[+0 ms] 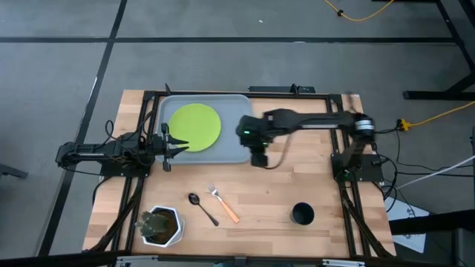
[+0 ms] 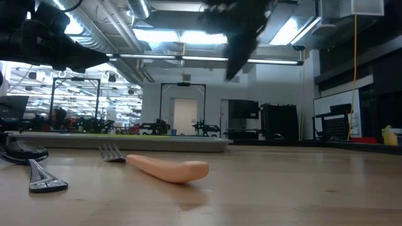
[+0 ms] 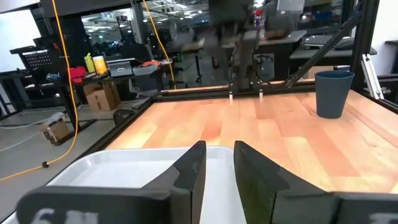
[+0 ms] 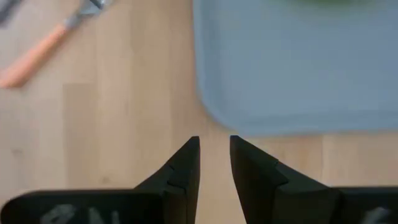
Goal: Pick and place plate/cup/fork/spoon on tray
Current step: Put the black cup on the blue serving tray to the top right of the green plate
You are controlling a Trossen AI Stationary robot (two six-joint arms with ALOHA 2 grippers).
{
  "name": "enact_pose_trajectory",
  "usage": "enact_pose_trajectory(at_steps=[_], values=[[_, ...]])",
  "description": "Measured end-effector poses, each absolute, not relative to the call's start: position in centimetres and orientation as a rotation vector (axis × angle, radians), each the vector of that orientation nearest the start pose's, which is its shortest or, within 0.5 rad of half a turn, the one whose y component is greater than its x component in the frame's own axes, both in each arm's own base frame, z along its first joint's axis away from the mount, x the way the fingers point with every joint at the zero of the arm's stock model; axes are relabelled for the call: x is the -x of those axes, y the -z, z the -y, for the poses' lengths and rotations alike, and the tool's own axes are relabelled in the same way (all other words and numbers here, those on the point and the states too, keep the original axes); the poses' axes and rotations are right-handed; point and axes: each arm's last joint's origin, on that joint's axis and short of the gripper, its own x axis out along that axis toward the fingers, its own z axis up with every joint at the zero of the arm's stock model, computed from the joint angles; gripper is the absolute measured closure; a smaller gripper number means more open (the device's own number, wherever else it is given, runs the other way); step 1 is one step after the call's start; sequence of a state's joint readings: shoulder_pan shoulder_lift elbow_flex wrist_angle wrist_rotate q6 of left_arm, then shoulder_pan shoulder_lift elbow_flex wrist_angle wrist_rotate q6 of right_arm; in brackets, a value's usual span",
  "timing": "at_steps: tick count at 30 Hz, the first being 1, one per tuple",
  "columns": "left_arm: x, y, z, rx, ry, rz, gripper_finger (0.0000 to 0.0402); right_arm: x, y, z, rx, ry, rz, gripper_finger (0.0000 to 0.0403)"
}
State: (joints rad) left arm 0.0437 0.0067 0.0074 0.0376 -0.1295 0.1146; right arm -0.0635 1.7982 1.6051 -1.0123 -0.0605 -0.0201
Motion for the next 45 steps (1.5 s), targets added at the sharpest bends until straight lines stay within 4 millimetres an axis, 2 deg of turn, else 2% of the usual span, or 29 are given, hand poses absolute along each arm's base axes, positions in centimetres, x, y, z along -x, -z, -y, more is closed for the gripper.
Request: enact_pose_trajectory(at_steps=[3, 5, 12, 17, 22, 29, 32, 38, 45], values=[[-9.7, -16.9, -0.8, -0.113, -0.175, 0.028, 0.0325, -32.8, -30.0, 0.8, -0.099, 0.068, -1.163, 0.0311], [-9.7, -16.9, -0.8, -0.113, -0.175, 0.028, 0.0325, -30.2, -29.9, -0.4, -0.156, 0.115, -1.163, 0.0311], [-9.7, -16.9, -0.8, -0.113, -0.175, 0.028, 0.0325, -22.0, -27.8, -4.6, -0.453, 0.226, -1.185, 0.0311], [-9.7, -16.9, -0.8, -0.113, -0.175, 0.028, 0.0325, -18.5, -26.2, -7.2, -0.564, 0.226, -1.198, 0.0311], [-9.7, -16.9, -0.8, -0.113, -0.174, 0.029, 0.0325, -17.0, -25.1, -9.6, -0.563, 0.234, -1.171, 0.0311], [-9.7, -16.9, -0.8, -0.113, -0.175, 0.029, 0.0325, -15.6, -26.3, -12.8, -0.597, 0.275, -1.038, 0.0311], [-9.7, -16.9, -0.8, -0.113, -0.175, 0.028, 0.0325, -15.2, -25.9, -13.9, -0.62, 0.289, -1.054, 0.0311], [-9.7, -16.9, -0.8, -0.113, -0.175, 0.029, 0.0325, -15.1, -24.0, -16.1, -0.525, 0.287, -1.116, 0.0311], [-9.7, -16.9, -0.8, -0.113, -0.175, 0.028, 0.0325, -15.1, -23.2, -17.2, -0.49, 0.267, -1.133, 0.0311]])
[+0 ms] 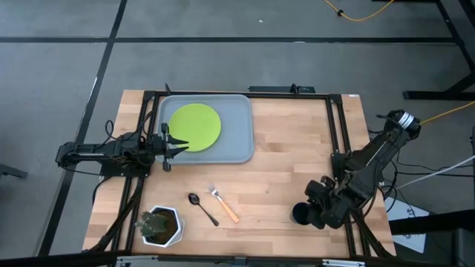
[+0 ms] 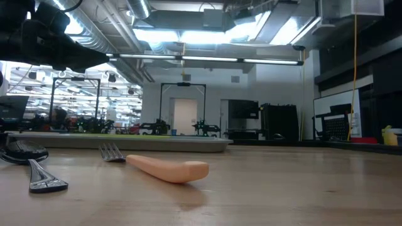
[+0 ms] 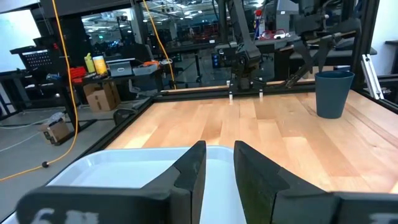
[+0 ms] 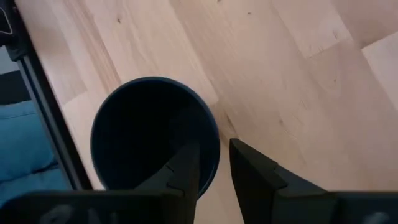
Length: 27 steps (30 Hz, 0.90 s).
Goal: Pick and place plate/cup/fork/spoon on tray
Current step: Put the black cup on the blue serving tray to the top right of the green plate
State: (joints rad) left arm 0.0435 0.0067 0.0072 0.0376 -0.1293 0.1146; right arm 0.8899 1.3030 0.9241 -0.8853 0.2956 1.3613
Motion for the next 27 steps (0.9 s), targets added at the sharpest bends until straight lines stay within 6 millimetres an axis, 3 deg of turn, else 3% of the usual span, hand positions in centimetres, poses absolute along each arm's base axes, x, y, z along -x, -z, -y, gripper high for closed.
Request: enact_pose_trajectory(at_steps=[6, 16, 20, 24, 27], values=[[-9.7, -16.9, -0.8, -0.113, -0.175, 0.028, 0.0325, -15.3, -22.5, -17.7, -0.463, 0.285, -1.148, 0.0311], [-9.7, -16.9, -0.8, -0.113, -0.175, 0.028, 0.0325, -16.8, -19.5, -19.0, -0.431, 0.355, -1.181, 0.0314], [-9.7, -16.9, -0.8, -0.113, -0.175, 0.029, 0.0325, -17.8, -18.8, -18.4, -0.466, 0.472, -1.123, 0.0366], [-9.7, -16.9, -0.8, -0.113, -0.175, 0.028, 0.0325, -18.8, -19.6, -17.2, -0.395, 0.567, -0.983, 0.0394], [-9.7, -16.9, -0.8, -0.113, -0.175, 0.028, 0.0325, -20.3, -22.2, -16.0, -0.273, 0.613, -0.823, 0.0397]])
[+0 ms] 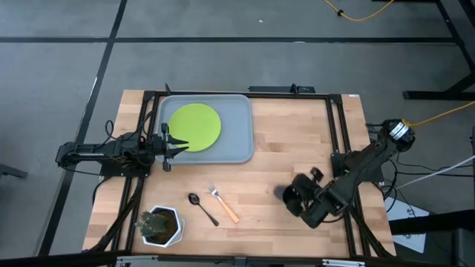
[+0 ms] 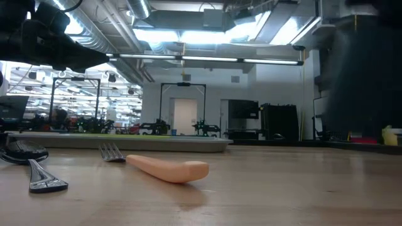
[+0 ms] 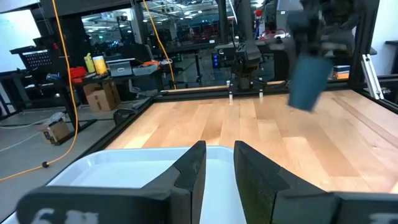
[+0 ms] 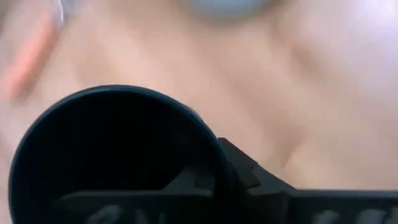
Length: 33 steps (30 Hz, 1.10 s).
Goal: Pick and place plate/cup/fork/spoon on tray
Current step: Put the black cup on the blue serving tray to the top right of the green plate
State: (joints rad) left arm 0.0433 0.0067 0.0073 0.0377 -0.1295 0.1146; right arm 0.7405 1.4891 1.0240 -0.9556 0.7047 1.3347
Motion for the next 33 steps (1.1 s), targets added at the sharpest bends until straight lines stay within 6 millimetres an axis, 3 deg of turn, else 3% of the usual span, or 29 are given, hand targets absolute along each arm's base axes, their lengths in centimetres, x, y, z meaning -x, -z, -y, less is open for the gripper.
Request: enact_pose_trajectory(at_steps=[4, 6, 11, 16, 23, 27, 33], values=[[-9.7, -16.9, -0.8, -0.113, -0.175, 0.028, 0.0325, -23.2, -25.5, -13.0, -0.087, 0.744, -0.63, 0.0399], [-9.7, -16.9, -0.8, -0.113, -0.175, 0.028, 0.0325, -25.0, -26.6, -10.9, -0.028, 0.794, -0.617, 0.0399], [-9.7, -16.9, -0.8, -0.113, -0.175, 0.028, 0.0325, -30.0, -27.6, -3.3, 0.03, 0.771, -0.665, 0.0401], [-9.7, -16.9, -0.8, -0.113, -0.175, 0.028, 0.0325, -33.4, -26.9, 5.1, -0.009, 0.538, -0.585, 0.0401], [-9.7, -16.9, -0.8, -0.113, -0.175, 0.029, 0.0325, -36.0, -23.7, 15.0, -0.115, 0.512, -0.651, 0.0401], [-9.7, -16.9, -0.8, -0.113, -0.175, 0.028, 0.0325, -38.5, -24.2, 18.3, -0.094, 0.482, -0.774, 0.0401], [-9.7, -16.9, -0.8, -0.113, -0.175, 0.028, 0.0325, -40.9, -23.4, 20.4, -0.094, 0.327, -0.964, 0.04]])
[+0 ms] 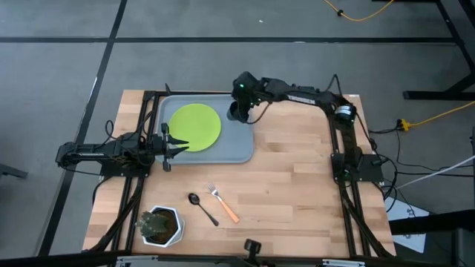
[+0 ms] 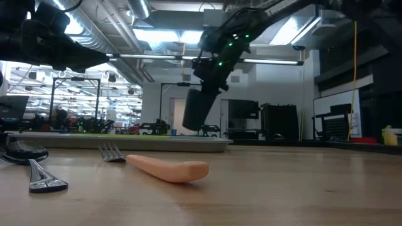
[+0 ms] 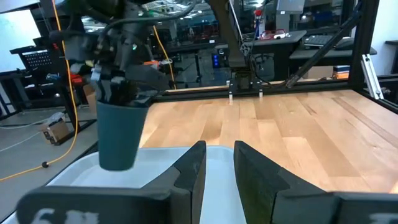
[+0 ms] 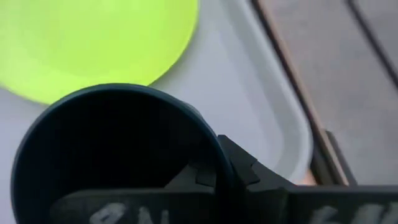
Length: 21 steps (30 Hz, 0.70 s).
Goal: Pick and place plate/cup/fork/spoon on tray
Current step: Put the black cup on the blue serving tray to the top right of the green plate
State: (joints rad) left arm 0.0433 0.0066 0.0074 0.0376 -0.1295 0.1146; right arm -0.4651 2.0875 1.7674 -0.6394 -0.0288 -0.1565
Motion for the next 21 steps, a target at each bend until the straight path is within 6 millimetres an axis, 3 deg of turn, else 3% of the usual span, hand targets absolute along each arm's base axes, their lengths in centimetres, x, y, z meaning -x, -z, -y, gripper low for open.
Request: enact_pose_trajectory(at_steps=[6, 21], values=[[-9.7, -16.9, -0.8, -0.113, -0.175, 0.029, 0.0325, -41.4, -21.8, 21.1, -0.083, 0.323, -1.036, 0.0401], [-9.7, -16.9, -0.8, -0.113, -0.175, 0.028, 0.0325, -41.7, -22.2, 22.8, -0.027, 0.329, -0.974, 0.04]])
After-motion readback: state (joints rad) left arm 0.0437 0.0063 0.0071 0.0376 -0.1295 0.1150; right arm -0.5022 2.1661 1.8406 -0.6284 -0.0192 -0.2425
